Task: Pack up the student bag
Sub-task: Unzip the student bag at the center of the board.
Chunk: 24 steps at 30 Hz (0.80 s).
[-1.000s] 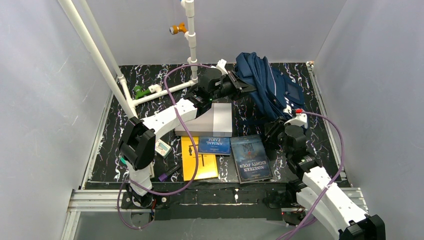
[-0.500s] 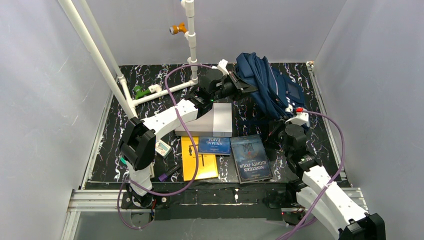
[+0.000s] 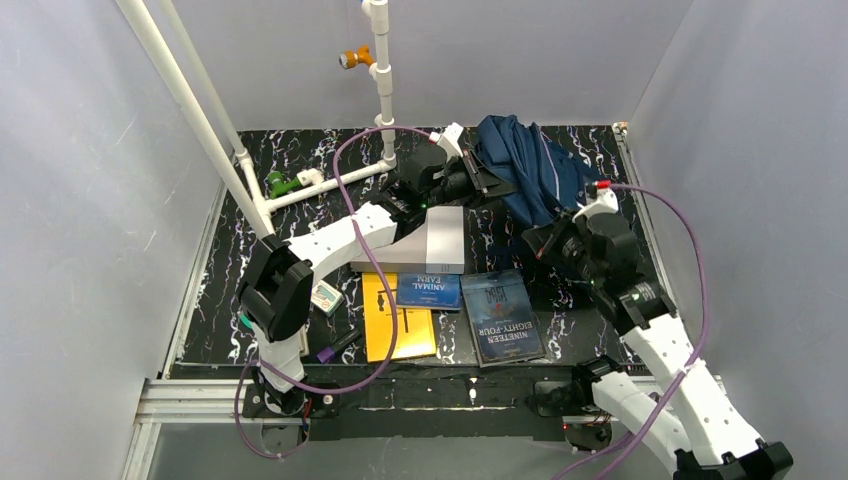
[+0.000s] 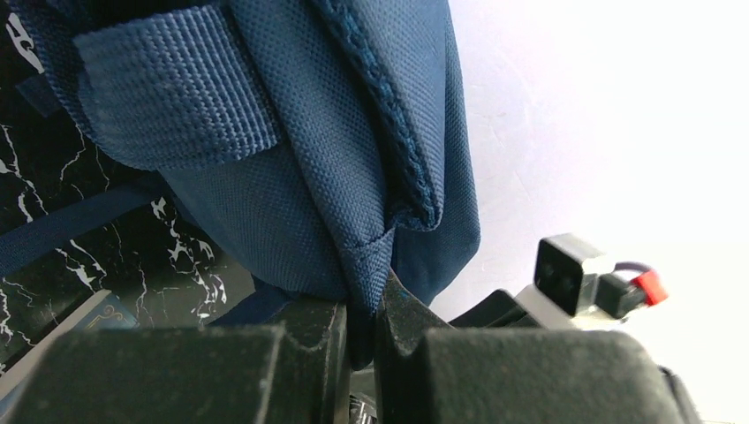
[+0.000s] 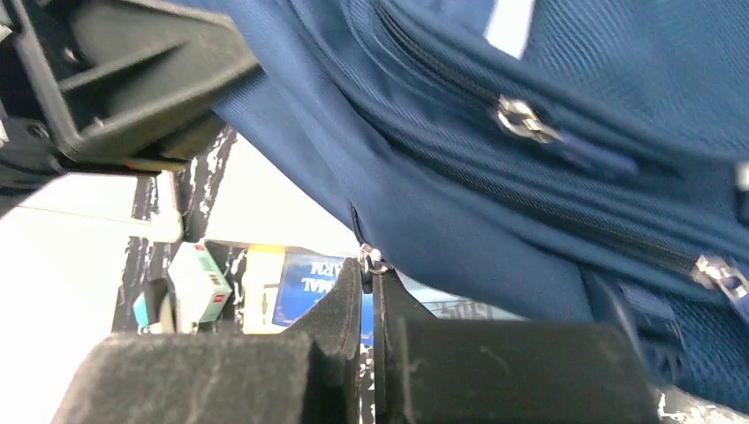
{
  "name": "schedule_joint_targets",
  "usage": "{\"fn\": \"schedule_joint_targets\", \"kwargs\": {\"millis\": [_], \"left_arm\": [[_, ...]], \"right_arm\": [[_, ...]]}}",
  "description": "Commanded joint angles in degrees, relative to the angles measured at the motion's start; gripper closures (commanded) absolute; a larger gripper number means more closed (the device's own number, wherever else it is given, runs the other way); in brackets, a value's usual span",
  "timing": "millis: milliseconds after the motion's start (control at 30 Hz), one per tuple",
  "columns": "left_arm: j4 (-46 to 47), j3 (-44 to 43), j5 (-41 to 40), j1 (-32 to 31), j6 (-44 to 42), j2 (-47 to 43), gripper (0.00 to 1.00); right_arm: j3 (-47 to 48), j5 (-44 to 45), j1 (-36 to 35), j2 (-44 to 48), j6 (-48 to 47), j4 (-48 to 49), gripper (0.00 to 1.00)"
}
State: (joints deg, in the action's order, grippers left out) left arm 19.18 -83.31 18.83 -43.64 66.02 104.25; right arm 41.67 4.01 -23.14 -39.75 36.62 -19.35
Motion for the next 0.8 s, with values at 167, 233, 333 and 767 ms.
{"fn": "schedule_joint_targets", "kwargs": {"millis": [167, 233, 333, 767], "left_arm": [[4.7, 1.8, 5.2, -3.4, -3.0, -2.4, 1.00], [6.5, 3.4, 5.9, -4.3, -3.5, -3.0, 1.00], [6.9, 5.1, 5.9, -4.2, -8.1, -4.7, 1.00], [7.7, 6.9, 7.5, -4.2, -12.2, -5.3, 1.00]], "right_arm": [[23.3, -15.9, 0.1, -14.1, 6.9, -0.9, 0.99], [26.5, -18.5, 0.1, -18.4, 11.9, 1.9, 0.99], [26.6, -20.4, 0.1, -18.5, 21.9, 10.7, 0.99], [40.2, -16.4, 0.1, -26.9, 23.3, 10.1, 0.99]]}}
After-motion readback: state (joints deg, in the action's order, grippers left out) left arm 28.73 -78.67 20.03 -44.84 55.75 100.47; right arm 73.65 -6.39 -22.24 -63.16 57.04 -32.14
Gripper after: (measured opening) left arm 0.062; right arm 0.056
